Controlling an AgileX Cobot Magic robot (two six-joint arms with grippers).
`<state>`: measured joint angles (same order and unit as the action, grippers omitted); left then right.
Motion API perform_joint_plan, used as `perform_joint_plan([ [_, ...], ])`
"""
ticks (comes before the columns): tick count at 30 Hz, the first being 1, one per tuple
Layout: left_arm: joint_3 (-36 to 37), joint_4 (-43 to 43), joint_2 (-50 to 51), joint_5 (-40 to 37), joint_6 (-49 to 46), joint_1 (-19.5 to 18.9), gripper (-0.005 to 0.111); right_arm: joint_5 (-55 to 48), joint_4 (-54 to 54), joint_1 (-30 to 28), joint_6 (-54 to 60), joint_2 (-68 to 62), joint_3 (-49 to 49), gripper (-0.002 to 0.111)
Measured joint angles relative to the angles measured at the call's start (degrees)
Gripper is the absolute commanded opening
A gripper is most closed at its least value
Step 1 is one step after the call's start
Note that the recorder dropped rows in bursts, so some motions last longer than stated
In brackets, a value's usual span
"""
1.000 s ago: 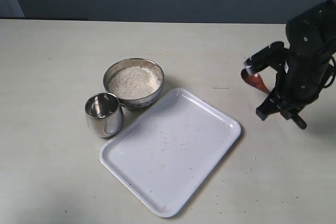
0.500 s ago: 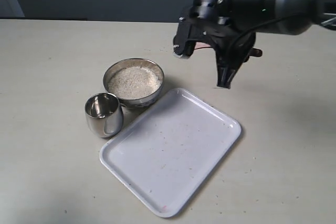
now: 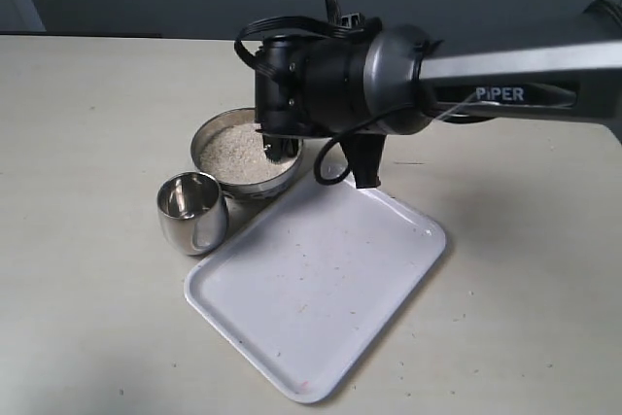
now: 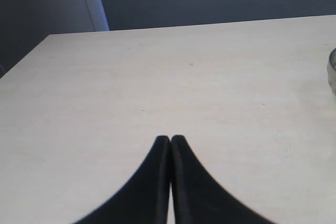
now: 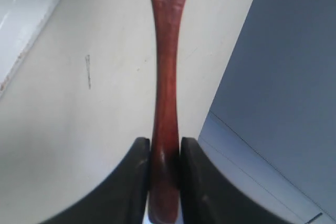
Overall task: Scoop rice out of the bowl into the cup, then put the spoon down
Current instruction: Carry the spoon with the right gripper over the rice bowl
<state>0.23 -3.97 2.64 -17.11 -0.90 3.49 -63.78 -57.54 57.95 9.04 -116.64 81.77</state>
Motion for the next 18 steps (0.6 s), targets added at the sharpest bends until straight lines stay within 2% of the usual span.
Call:
perform_joint_plan([
  [6,0.0,0.0,0.0,0.0,0.0,0.0,0.001,0.3,-6.0,0.9,-2.1,-1.8,0.0,-0.001],
  [18,0.0,0.0,0.0,0.0,0.0,0.0,0.001,2.6,-9.8,2.7,-4.5,-5.8,0.4,-0.001],
])
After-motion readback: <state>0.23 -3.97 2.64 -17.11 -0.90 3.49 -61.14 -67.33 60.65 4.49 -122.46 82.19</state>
